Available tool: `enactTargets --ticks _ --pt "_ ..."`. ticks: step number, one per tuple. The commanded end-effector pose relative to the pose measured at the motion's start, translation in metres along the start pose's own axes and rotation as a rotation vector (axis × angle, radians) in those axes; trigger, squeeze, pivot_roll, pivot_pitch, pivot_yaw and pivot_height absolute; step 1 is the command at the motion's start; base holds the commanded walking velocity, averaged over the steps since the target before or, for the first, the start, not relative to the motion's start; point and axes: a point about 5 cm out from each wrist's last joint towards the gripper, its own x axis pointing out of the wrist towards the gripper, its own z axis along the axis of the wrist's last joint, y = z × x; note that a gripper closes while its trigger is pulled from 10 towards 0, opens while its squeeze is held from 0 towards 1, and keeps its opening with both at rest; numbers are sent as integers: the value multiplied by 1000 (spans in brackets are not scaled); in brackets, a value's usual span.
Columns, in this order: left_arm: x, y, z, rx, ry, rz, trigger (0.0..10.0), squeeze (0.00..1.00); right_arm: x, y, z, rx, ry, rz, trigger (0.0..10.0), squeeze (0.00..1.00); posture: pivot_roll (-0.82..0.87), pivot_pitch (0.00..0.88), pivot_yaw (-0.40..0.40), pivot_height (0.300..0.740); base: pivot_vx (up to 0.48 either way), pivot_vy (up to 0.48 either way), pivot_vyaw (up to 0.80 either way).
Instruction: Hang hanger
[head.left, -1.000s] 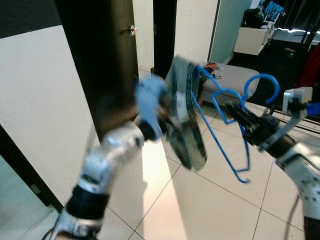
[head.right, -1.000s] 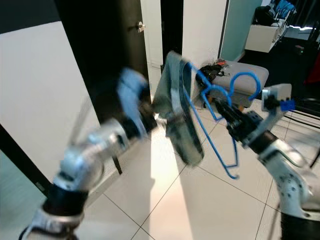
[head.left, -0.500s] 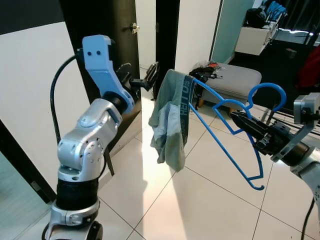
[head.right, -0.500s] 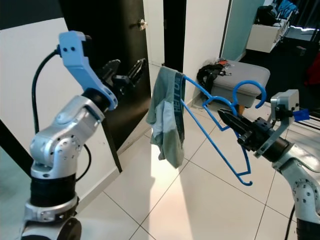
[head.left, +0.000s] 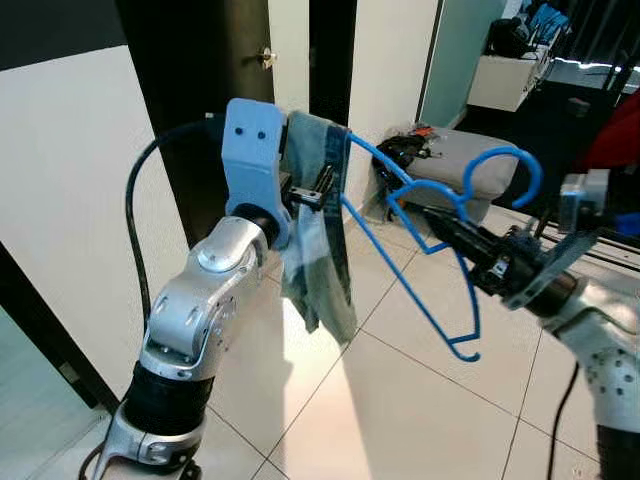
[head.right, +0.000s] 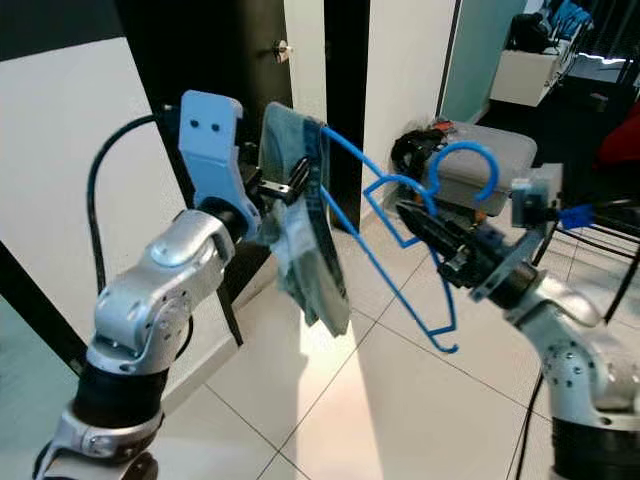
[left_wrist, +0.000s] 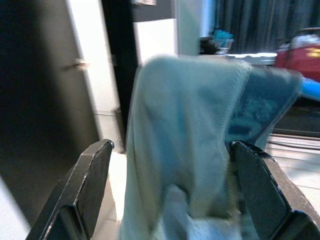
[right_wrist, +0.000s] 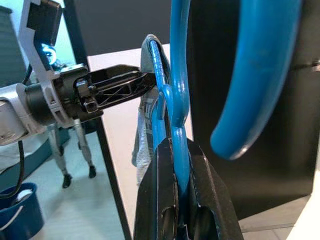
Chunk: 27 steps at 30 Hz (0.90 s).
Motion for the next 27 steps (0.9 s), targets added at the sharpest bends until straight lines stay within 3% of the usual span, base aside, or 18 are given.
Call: enactTargets --ticks 1,10,11,12,13,15,16,27 --pt "-1 5 -1 51 1 29 10000 0 6 6 6 -10 -24 44 10000 0 184 0 3 740 0 0 0" --pt "-1 6 3 128 -21 78 10000 0 11 9 5 -6 -19 68 10000 0 184 0 -2 740 0 0 0" --pt "-1 7 4 144 -27 90 4353 0 11 8 5 -7 -19 70 10000 0 183 0 -3 740 0 0 0" --pt "-1 7 4 144 -27 90 4353 0 11 8 5 -7 -19 70 10000 0 183 0 -3 740 0 0 0" --pt "-1 7 5 156 -35 95 510 0 11 8 5 -9 -16 67 10000 0 184 0 -3 740 0 0 0" --pt "-1 7 5 156 -35 95 510 0 11 8 5 -9 -16 67 10000 0 184 0 -3 740 0 0 0" --pt "-1 7 5 169 -42 97 0 0 11 8 5 -10 -14 64 10000 0 183 0 -3 740 0 0 0" --pt "-1 5 8 157 -60 99 0 0 12 7 2 -16 -2 45 10000 0 180 0 -4 740 0 0 0"
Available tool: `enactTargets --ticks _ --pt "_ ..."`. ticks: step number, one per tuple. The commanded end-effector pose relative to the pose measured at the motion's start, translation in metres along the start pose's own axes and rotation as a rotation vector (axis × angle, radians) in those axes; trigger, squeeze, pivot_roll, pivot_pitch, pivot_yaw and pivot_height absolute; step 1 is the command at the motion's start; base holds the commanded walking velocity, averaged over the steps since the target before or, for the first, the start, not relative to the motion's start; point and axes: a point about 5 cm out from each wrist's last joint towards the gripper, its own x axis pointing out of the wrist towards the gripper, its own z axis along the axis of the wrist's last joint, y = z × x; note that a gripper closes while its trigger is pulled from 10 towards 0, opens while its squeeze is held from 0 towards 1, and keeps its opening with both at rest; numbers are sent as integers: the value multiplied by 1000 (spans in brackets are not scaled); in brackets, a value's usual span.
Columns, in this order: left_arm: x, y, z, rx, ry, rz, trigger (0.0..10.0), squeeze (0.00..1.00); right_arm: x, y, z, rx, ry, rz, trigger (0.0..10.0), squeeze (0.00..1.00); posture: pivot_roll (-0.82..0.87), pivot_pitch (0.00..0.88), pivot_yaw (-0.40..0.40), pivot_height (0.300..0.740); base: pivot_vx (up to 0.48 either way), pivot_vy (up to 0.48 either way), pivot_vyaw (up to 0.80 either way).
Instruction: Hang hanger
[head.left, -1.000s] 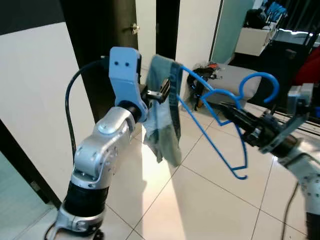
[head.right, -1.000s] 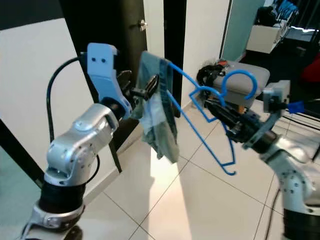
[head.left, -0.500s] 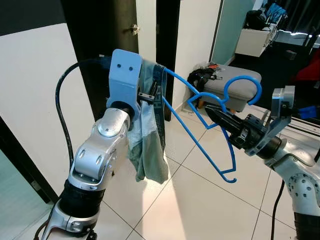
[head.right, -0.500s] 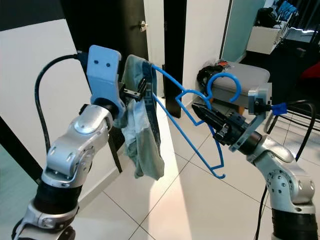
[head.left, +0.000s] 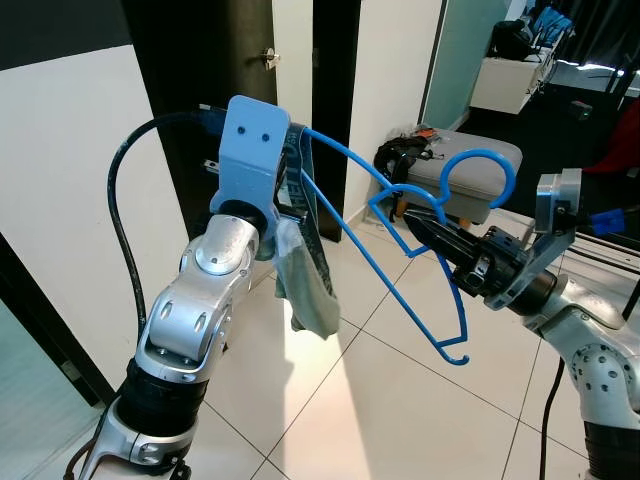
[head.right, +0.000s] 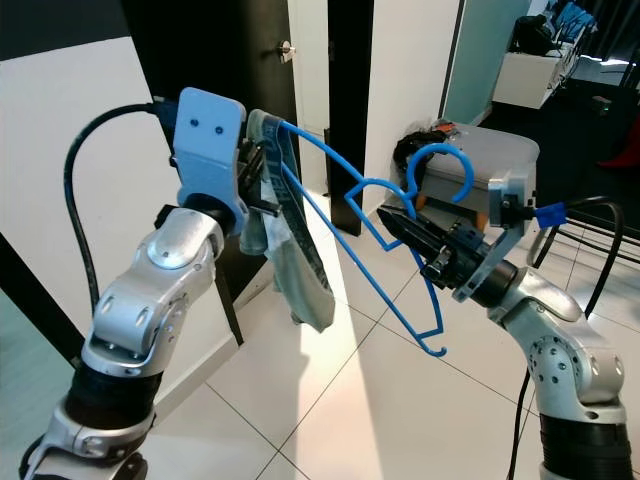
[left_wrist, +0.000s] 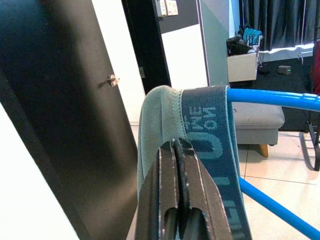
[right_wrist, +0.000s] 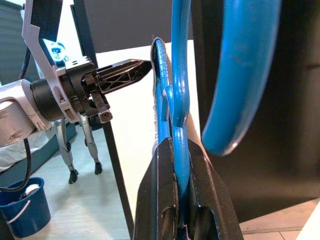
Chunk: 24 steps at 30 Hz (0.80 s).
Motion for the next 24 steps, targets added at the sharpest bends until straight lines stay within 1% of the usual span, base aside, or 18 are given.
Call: enactTargets --ticks 1,14,15,21,22,24 --pt "0 2 4 12 -20 15 0 0 4 3 4 -20 -11 14 10000 0 180 0 -4 740 0 0 0" --pt "2 2 3 -13 -18 5 0 0 5 2 2 -25 3 0 10000 0 183 0 -8 740 0 0 0" --pt "2 1 3 -26 -22 -5 0 0 5 1 2 -26 5 -2 10000 0 183 0 -8 740 0 0 0" --pt "2 0 5 -35 -30 -22 0 0 5 0 2 -30 6 -8 10000 0 182 0 -9 740 0 0 0" --pt "1 -3 5 -38 -37 -52 2431 102 5 -1 3 -33 6 -13 10000 0 184 0 -10 740 0 0 0" --pt "1 -3 5 -38 -37 -52 2431 102 5 -1 3 -33 6 -13 10000 0 184 0 -10 740 0 0 0"
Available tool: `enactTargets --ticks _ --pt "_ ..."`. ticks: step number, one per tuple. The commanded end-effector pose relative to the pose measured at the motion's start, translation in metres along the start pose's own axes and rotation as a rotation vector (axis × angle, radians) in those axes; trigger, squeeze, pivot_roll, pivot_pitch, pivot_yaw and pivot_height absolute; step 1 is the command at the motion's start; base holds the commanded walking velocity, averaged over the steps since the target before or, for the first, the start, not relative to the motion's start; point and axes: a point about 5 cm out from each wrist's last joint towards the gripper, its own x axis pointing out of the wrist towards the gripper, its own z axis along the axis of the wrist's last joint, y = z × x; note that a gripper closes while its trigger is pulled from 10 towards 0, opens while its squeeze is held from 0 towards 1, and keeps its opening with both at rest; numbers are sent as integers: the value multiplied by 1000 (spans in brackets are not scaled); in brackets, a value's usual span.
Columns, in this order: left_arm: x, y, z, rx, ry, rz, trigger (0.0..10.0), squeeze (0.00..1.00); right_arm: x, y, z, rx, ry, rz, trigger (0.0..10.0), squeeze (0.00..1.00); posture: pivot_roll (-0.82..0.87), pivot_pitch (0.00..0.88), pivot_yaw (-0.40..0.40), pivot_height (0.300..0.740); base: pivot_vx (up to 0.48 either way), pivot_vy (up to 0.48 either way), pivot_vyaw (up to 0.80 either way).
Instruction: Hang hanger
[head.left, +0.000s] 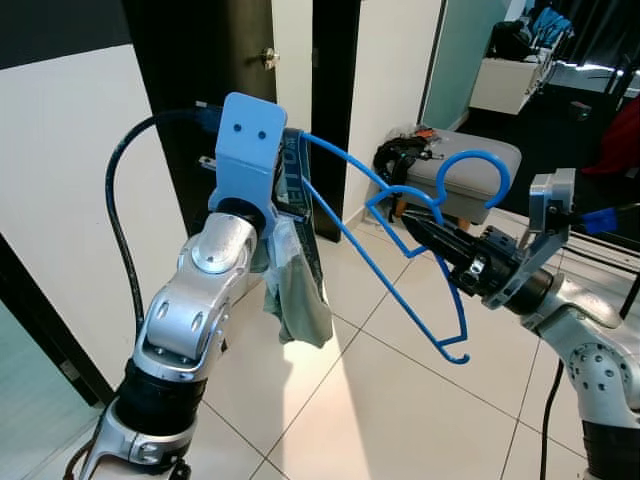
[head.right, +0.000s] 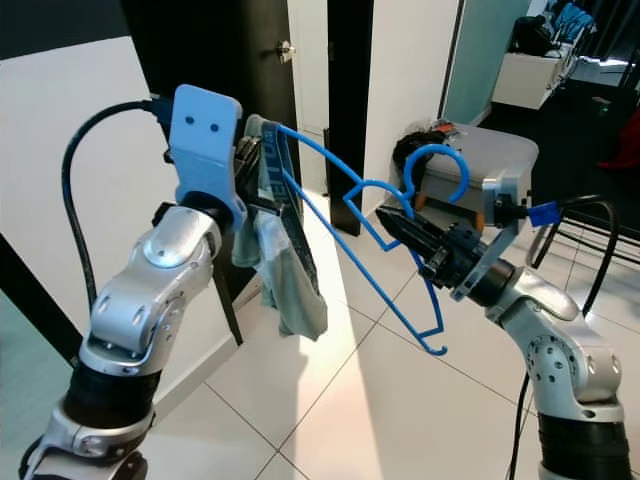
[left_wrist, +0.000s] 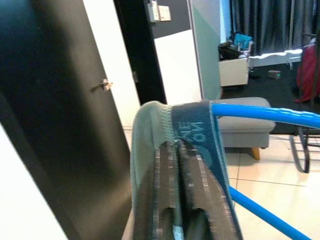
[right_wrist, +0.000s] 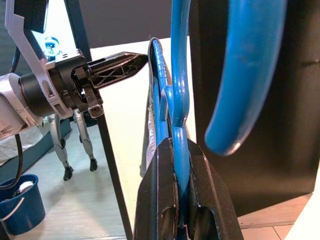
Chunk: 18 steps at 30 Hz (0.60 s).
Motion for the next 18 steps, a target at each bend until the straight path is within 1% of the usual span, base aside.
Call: enactTargets --ticks 1,3,5,11,17,18 --pt "0 -6 3 -9 -18 -32 10000 1000 3 -1 5 -25 -11 3 10000 0 183 0 -11 740 0 0 0" --pt "0 -6 3 -9 -18 -32 10000 1000 3 -1 5 -25 -11 3 10000 0 183 0 -11 740 0 0 0" --pt "-2 -11 1 -1 -6 -53 10000 1000 5 0 7 -29 -16 7 10000 0 181 0 -9 740 0 0 0" --pt "-1 -12 -2 -5 8 -53 10000 1000 5 0 7 -29 -15 10 10000 0 181 0 -9 740 0 0 0" --pt "0 -6 -8 25 47 -2 10000 988 5 9 7 -17 -15 58 10000 0 176 0 -5 740 0 0 0" --pt "1 -5 -9 30 51 6 10000 0 4 10 7 -16 -13 65 10000 0 174 0 -3 740 0 0 0"
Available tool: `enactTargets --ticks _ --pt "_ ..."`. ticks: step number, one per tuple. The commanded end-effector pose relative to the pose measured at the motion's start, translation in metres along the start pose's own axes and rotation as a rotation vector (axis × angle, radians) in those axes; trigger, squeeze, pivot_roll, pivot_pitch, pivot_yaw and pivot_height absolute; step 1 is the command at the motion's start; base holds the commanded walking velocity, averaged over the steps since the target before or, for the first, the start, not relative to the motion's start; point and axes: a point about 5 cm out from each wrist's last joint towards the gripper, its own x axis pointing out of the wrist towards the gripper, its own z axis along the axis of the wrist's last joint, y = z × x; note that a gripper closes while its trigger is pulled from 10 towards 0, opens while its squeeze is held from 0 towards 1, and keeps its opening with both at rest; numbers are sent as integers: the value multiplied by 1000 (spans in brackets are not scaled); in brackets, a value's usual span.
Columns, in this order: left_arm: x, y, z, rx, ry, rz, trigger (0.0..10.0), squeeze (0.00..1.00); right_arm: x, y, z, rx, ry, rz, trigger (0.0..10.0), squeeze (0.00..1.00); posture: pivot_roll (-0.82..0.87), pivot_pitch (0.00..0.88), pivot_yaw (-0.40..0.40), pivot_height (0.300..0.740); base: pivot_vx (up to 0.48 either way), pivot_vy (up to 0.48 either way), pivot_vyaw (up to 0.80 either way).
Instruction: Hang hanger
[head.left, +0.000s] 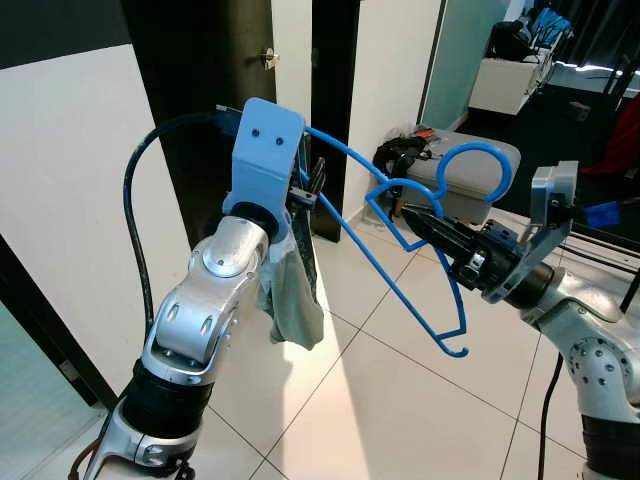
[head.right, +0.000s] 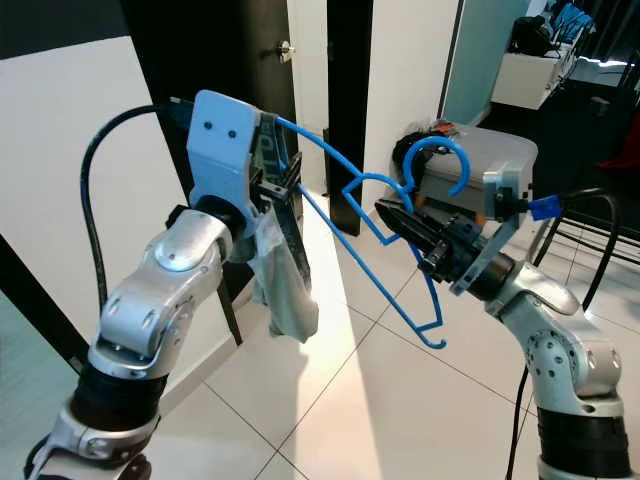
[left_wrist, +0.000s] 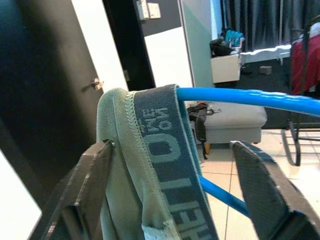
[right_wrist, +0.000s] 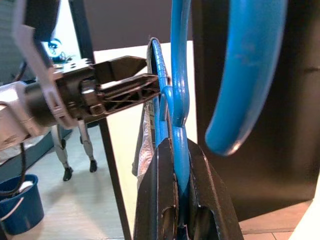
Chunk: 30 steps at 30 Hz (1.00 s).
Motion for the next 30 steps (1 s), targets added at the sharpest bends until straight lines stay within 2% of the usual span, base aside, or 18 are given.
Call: enactTargets --ticks 1,6,7,8,9,16,30 --pt "1 4 -7 16 38 30 10000 0 1 6 2 2 -1 40 10000 0 174 0 -3 740 0 0 0" --pt "3 11 -6 28 42 63 10000 0 -1 7 2 3 3 44 10000 0 173 0 -2 740 0 0 0" --pt "3 12 -6 27 44 71 5294 0 -1 7 2 2 3 43 10000 0 173 0 -2 740 0 0 0" --pt "3 12 -6 27 44 71 5294 0 -1 7 2 2 3 43 10000 0 173 0 -2 740 0 0 0" --pt "3 13 -6 25 46 77 0 0 -2 7 2 2 2 41 10000 0 173 0 -1 740 0 0 0" --pt "2 21 -6 25 50 110 0 0 -2 4 2 -2 4 33 10000 0 177 0 -3 740 0 0 0" --pt "2 22 -7 20 59 112 0 0 -3 2 3 -10 6 13 10000 0 176 0 -5 740 0 0 0"
